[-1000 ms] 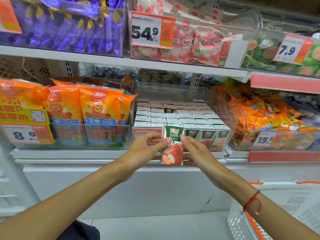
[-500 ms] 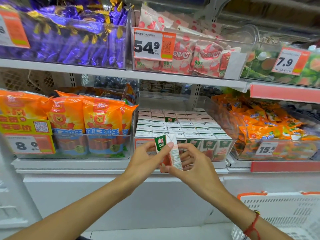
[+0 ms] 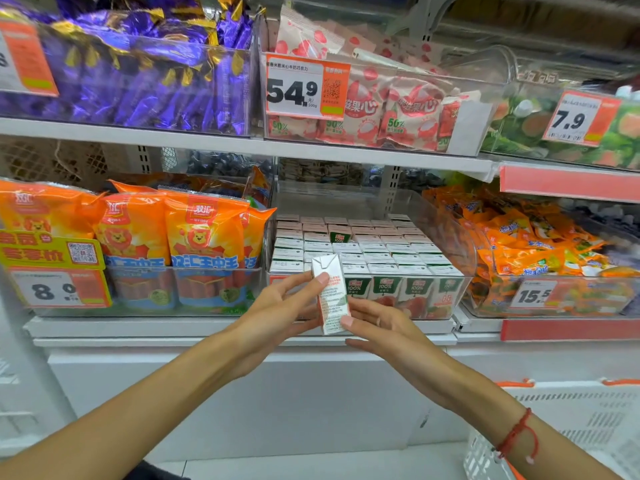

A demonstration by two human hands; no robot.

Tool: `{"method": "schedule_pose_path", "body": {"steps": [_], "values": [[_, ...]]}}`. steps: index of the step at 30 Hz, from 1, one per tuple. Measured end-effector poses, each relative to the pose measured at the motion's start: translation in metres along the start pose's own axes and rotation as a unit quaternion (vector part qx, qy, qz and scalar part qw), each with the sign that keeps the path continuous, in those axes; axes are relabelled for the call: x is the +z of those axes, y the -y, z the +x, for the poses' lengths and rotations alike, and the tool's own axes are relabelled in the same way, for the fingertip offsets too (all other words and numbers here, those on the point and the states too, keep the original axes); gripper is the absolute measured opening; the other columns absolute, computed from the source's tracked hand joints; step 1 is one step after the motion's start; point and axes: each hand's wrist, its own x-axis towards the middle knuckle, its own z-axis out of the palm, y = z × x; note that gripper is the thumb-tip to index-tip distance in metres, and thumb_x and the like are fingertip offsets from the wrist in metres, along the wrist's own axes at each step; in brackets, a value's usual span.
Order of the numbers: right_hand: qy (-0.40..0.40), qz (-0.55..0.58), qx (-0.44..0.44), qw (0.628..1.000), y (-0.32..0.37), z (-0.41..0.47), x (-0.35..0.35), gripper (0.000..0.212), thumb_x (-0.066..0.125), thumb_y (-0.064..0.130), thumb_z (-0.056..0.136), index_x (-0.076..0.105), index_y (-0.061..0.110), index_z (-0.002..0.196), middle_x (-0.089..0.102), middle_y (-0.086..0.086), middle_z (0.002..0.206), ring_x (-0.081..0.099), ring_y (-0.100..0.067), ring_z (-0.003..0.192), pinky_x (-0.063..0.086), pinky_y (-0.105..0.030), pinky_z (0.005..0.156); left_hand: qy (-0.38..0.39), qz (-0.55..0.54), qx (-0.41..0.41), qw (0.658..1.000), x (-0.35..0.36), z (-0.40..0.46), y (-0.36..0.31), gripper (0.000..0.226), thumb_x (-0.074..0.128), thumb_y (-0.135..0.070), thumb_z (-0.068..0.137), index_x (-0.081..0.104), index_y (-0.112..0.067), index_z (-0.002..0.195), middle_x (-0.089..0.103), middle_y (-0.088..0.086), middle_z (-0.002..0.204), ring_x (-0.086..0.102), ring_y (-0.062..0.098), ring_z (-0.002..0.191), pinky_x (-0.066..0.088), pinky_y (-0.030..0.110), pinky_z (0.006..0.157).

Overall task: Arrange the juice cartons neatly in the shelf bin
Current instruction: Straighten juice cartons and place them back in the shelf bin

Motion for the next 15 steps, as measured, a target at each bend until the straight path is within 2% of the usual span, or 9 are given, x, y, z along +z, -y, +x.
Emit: {"method": "schedule_pose_path", "body": {"steps": [3, 5, 8, 11, 15], "values": [[-0.021, -0.011, -0.008, 1.0, 0.0, -0.002, -0.001, 0.037, 0.073, 0.036, 0.08, 0.064, 0.031, 0.115, 0.071, 0.017, 0.11, 0.064, 0.001, 0.105, 0.052, -0.021, 0.091, 0.015, -0.01, -0.005, 1.0, 0.003, 0.0, 0.004, 0.036, 0.061, -0.043, 0.086, 0.058, -0.03, 0.12, 0.075, -0.003, 0.104, 0.071, 0.009, 0.097, 0.055, 0.016, 0.072], [-0.045, -0.015, -0.006, 0.999, 0.0, -0.001, -0.002, 0.036, 0.076, 0.032, 0.082, 0.064, 0.03, 0.116, 0.072, 0.015, 0.108, 0.066, 0.001, 0.101, 0.052, -0.016, 0.082, 0.01, -0.006, 0.003, 1.0, 0.005, -0.001, 0.006, 0.028, 0.056, -0.038, 0.093, 0.059, -0.031, 0.12, 0.075, -0.003, 0.106, 0.071, 0.009, 0.098, 0.055, 0.014, 0.073], [-0.089, -0.026, 0.0, 0.996, 0.001, 0.0, -0.004, 0.035, 0.076, 0.027, 0.081, 0.064, 0.03, 0.114, 0.072, 0.011, 0.108, 0.066, 0.0, 0.098, 0.05, -0.009, 0.073, -0.048, 0.035, 0.034, 0.998, 0.008, 0.0, 0.008, 0.022, 0.059, -0.036, 0.093, 0.064, -0.03, 0.115, 0.076, -0.01, 0.099, 0.072, 0.005, 0.092, 0.057, 0.016, 0.074], [-0.142, -0.062, -0.015, 0.988, 0.003, 0.001, -0.002, 0.042, 0.081, 0.023, 0.076, 0.063, 0.027, 0.114, 0.068, 0.011, 0.106, 0.062, 0.008, 0.089, 0.048, -0.006, 0.069, -0.111, 0.051, 0.054, 0.991, 0.009, 0.002, 0.011, 0.019, 0.068, -0.029, 0.089, 0.069, -0.025, 0.107, 0.077, -0.007, 0.092, 0.073, 0.007, 0.086, 0.057, 0.017, 0.066], [-0.184, -0.133, -0.034, 0.973, 0.0, 0.002, 0.009, 0.049, 0.086, 0.025, 0.07, 0.058, 0.028, 0.11, 0.064, 0.009, 0.103, 0.06, 0.0, 0.088, 0.053, -0.017, 0.079, -0.126, 0.063, 0.049, 0.989, 0.016, 0.002, 0.014, 0.011, 0.072, -0.028, 0.085, 0.068, -0.034, 0.092, 0.074, -0.007, 0.096, 0.071, 0.007, 0.091, 0.056, 0.017, 0.066]]}}
